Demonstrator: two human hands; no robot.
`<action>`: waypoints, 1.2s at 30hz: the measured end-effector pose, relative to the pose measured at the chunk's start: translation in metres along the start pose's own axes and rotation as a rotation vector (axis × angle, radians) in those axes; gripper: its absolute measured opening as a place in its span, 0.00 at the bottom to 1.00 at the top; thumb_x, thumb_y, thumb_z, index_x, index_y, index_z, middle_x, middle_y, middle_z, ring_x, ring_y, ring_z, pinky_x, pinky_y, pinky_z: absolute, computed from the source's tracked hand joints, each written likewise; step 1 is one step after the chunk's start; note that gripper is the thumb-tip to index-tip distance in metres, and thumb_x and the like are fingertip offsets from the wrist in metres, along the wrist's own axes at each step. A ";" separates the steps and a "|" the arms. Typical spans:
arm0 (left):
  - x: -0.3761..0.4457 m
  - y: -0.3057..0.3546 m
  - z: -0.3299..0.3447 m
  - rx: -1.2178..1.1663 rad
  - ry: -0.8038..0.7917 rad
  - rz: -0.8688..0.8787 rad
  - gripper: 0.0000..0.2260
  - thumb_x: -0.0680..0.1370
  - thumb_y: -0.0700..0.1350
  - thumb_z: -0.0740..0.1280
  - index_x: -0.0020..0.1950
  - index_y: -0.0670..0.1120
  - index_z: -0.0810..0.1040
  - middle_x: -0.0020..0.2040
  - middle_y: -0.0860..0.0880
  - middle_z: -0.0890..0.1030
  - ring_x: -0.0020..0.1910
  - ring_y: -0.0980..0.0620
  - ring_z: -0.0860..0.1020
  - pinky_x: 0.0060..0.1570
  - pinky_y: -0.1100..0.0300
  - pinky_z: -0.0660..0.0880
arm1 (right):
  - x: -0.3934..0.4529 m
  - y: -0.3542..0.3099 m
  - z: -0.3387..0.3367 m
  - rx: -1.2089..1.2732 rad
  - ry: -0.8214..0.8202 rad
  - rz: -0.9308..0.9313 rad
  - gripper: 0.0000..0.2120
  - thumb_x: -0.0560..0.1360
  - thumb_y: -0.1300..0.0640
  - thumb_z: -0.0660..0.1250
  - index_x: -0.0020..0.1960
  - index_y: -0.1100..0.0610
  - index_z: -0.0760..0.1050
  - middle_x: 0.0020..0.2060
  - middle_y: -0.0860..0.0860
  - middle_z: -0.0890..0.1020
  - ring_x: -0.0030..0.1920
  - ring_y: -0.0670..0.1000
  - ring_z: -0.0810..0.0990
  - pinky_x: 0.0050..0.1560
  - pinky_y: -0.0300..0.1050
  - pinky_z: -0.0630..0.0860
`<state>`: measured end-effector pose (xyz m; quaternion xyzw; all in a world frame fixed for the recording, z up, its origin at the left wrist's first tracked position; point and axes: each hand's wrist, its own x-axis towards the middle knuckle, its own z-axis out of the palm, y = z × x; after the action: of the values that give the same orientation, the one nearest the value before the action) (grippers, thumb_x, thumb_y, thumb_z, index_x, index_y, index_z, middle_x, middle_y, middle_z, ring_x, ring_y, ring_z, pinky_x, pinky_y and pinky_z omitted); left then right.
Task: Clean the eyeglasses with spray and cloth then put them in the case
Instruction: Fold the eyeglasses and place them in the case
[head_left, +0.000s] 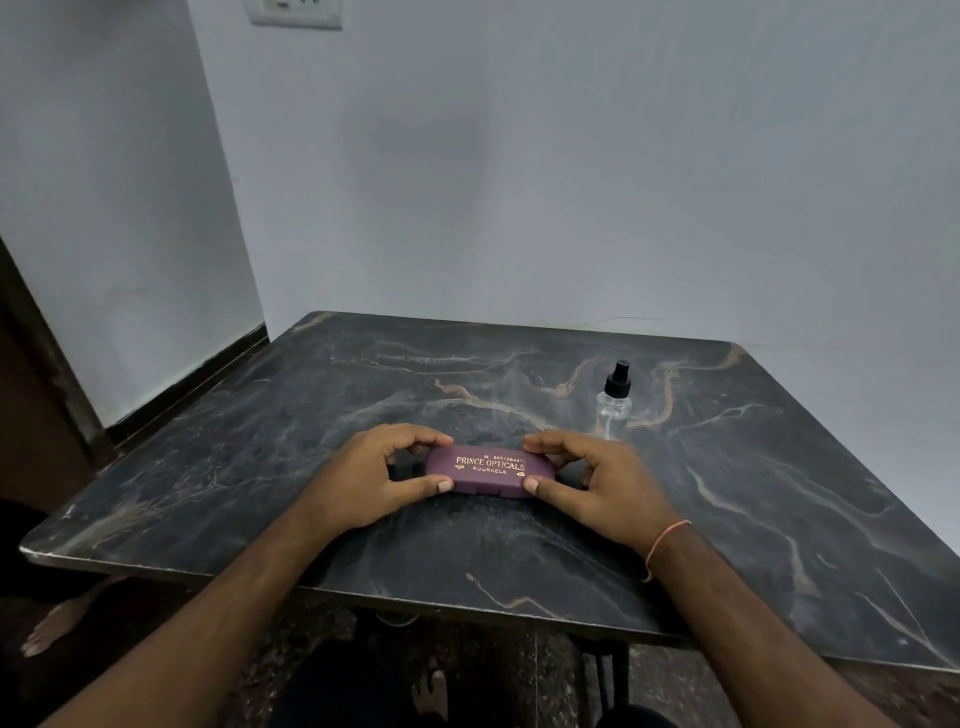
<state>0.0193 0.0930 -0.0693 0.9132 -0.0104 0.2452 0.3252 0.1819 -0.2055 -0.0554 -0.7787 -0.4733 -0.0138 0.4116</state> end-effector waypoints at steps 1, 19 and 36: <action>0.000 0.001 0.000 0.000 -0.001 -0.002 0.24 0.71 0.78 0.71 0.66 0.74 0.79 0.63 0.71 0.83 0.63 0.64 0.81 0.51 0.67 0.73 | 0.000 0.000 0.000 0.003 -0.001 0.003 0.23 0.76 0.45 0.81 0.70 0.42 0.83 0.61 0.35 0.87 0.63 0.37 0.85 0.67 0.38 0.80; 0.000 0.035 0.024 0.002 -0.077 -0.010 0.22 0.73 0.69 0.75 0.66 0.69 0.81 0.62 0.71 0.83 0.62 0.67 0.81 0.55 0.74 0.73 | -0.045 -0.015 -0.025 -0.002 0.060 0.086 0.25 0.77 0.50 0.81 0.72 0.40 0.79 0.61 0.37 0.87 0.63 0.40 0.85 0.68 0.47 0.82; -0.005 0.053 0.029 0.070 -0.142 -0.085 0.36 0.70 0.72 0.73 0.75 0.59 0.79 0.67 0.63 0.82 0.64 0.65 0.80 0.66 0.52 0.81 | -0.059 -0.028 -0.030 -0.219 0.040 0.108 0.31 0.77 0.41 0.78 0.78 0.43 0.75 0.66 0.35 0.80 0.61 0.38 0.81 0.68 0.49 0.80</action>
<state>0.0179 0.0334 -0.0598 0.9387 0.0141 0.1659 0.3018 0.1398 -0.2623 -0.0423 -0.8428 -0.4181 -0.0587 0.3338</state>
